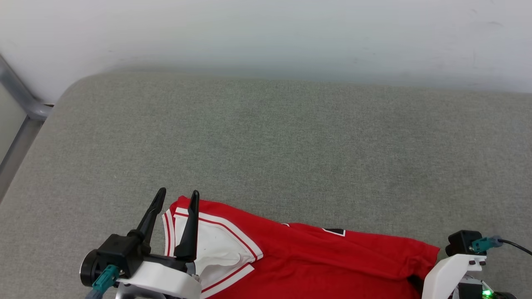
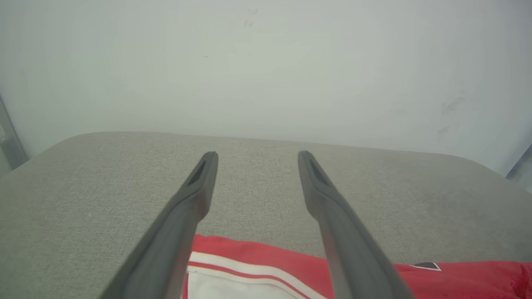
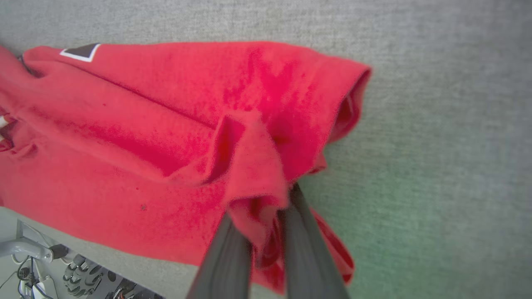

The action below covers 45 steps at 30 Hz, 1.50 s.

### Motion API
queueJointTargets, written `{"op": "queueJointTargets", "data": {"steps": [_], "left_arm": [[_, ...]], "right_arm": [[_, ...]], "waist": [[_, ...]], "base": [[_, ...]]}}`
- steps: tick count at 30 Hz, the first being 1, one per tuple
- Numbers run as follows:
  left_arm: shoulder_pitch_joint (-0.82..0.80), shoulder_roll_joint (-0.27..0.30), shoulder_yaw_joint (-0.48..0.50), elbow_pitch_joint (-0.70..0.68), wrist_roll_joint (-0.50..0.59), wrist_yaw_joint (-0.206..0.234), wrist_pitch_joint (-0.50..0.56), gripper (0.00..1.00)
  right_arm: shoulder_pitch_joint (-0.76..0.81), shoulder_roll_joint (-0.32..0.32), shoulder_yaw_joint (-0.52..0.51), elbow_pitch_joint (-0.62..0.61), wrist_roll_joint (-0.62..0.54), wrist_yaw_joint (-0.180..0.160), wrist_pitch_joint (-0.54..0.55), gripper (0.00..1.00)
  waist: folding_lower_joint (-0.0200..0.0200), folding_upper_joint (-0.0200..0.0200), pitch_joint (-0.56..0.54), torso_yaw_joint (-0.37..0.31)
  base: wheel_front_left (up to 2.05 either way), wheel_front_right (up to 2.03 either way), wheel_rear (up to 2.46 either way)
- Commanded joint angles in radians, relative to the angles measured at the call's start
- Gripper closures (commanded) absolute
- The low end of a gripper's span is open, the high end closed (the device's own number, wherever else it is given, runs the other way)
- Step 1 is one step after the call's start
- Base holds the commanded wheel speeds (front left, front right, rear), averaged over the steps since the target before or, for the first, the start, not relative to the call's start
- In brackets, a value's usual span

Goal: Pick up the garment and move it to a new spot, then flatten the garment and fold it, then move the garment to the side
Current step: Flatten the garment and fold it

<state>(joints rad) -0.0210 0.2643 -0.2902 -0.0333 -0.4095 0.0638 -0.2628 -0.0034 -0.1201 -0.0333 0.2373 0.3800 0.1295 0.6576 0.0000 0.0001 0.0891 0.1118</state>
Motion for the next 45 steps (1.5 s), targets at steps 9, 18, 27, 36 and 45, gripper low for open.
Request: {"op": "queueJointTargets", "data": {"steps": [9, 18, 27, 36, 45], "left_arm": [[0.048, 0.008, 0.023, 0.027, 0.034, 0.004, -0.002, 0.00], [0.071, 0.016, 0.018, 0.037, 0.045, 0.024, 0.000, 0.00], [0.058, 0.018, 0.008, 0.048, 0.042, 0.025, 0.004, 0.00], [0.016, 0.015, -0.022, 0.070, 0.034, 0.000, 0.015, 0.00], [-0.015, 0.002, -0.047, 0.080, 0.036, -0.016, 0.016, 0.00]], "right_arm": [[-0.013, -0.048, -0.045, -0.052, 0.019, 0.001, -0.008, 1.00], [0.059, -0.066, -0.287, -0.105, 0.000, 0.001, 0.048, 1.00], [0.032, 0.047, -0.296, -0.174, 0.263, 0.001, 0.191, 1.00], [0.012, 0.070, 0.067, -0.129, 0.778, 0.001, 0.186, 1.00], [-0.100, 0.070, 0.296, -0.017, 0.869, 0.001, 0.016, 1.00]], "waist": [[0.0000, -0.0001, -0.058, -0.022], [0.0000, -0.0001, -0.095, -0.046], [0.0000, -0.0001, -0.103, -0.040], [0.0000, -0.0001, -0.097, 0.042], [0.0000, -0.0001, -0.069, 0.087]], "base": [[0.00, 0.00, 0.00], [0.00, 0.00, 0.00], [0.00, 0.00, 0.00], [0.00, 0.00, 0.00], [0.00, 0.00, 0.00]]}}
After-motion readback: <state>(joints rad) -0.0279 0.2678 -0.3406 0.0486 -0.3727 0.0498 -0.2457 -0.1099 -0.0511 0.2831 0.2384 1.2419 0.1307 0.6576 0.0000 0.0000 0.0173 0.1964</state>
